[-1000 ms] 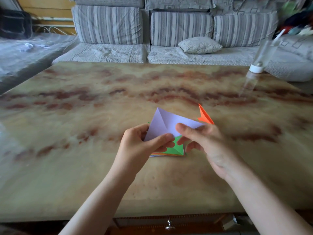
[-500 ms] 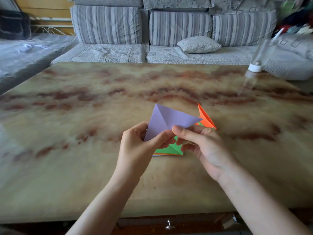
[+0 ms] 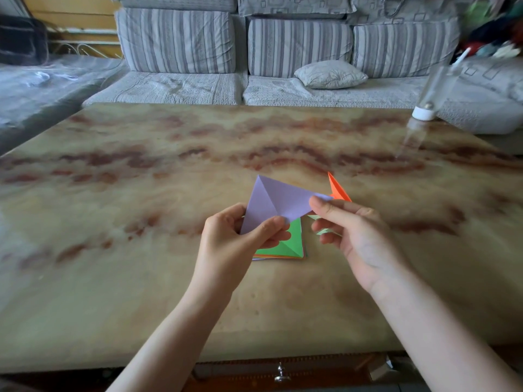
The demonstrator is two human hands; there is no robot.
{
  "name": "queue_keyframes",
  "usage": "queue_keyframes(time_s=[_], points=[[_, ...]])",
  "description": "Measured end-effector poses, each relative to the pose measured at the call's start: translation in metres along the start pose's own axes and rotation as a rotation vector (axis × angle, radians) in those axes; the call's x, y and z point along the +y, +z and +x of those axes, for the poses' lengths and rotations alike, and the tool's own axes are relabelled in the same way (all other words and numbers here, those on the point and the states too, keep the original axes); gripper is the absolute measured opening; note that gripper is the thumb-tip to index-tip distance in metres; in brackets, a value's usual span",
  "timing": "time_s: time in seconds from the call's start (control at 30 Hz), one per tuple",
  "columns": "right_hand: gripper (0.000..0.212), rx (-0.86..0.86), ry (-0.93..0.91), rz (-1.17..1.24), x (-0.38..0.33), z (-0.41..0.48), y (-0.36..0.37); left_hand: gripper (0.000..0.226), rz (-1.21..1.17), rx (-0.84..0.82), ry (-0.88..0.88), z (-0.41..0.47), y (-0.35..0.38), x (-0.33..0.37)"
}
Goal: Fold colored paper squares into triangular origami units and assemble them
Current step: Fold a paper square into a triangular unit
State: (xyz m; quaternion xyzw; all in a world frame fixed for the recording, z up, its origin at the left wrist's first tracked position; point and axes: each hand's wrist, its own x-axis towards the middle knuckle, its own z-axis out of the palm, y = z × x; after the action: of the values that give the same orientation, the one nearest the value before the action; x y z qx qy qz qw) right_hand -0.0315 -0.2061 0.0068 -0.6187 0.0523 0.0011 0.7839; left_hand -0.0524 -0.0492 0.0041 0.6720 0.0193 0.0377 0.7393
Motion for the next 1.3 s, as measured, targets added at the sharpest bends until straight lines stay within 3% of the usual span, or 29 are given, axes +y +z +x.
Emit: queue_keyframes(time_s=[0.2,0.4,0.5,0.73,1.0,1.3], points=[[0.011,0.071,-0.019,0.038,-0.003,0.007,-0.011,0.012,0.011,0.05,-0.005,0.003,-0.008,-0.004],[0.04,-0.127,0.039,-0.097,0.003,-0.003,0.002,0.013,-0.006,0.042,-0.006,0.0,-0.006,-0.001],[0.049,-0.103,-0.008,-0.158,0.01,-0.007,0.009,0.014,0.005,0.014,-0.001,-0.002,-0.002,-0.001],[0.009,0.0,-0.069,-0.122,0.009,-0.001,0.008,0.012,0.04,-0.014,-0.03,0.0,-0.002,-0.004],[0.005,0.049,-0.108,0.044,0.004,0.001,0.005,0.015,0.003,0.008,-0.077,0.001,-0.007,-0.004],[0.011,0.107,-0.177,0.026,0.004,0.004,0.004,0.017,-0.003,0.007,-0.087,0.001,-0.013,-0.004]])
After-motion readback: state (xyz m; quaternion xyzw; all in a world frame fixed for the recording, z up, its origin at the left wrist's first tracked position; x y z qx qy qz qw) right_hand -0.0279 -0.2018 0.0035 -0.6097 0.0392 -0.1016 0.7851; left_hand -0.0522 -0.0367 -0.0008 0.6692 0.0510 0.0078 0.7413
